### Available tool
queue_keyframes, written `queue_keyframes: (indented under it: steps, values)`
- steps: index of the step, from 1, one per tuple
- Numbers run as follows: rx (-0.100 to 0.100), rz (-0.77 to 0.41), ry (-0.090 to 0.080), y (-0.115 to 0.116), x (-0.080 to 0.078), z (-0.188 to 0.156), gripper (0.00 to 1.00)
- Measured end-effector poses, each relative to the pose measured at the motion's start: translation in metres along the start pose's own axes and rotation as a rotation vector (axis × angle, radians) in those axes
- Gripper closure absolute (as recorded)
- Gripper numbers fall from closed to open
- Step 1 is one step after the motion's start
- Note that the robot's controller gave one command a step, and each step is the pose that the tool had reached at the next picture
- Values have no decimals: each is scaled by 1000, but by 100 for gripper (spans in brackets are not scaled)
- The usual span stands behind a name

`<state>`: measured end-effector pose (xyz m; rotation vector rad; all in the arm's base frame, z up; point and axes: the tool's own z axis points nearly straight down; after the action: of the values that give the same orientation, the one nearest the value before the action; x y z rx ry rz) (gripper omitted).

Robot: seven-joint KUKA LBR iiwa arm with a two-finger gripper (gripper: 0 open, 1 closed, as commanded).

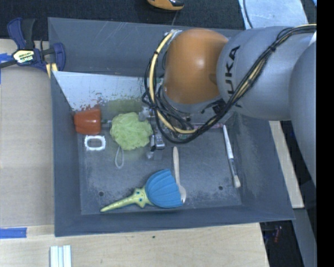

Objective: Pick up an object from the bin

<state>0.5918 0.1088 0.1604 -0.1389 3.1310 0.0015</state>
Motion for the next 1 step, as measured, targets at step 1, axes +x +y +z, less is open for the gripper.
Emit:
queue_keyframes:
  steps: [1]
  values:
    - [-2, 77, -14, -4, -36, -2, 0]
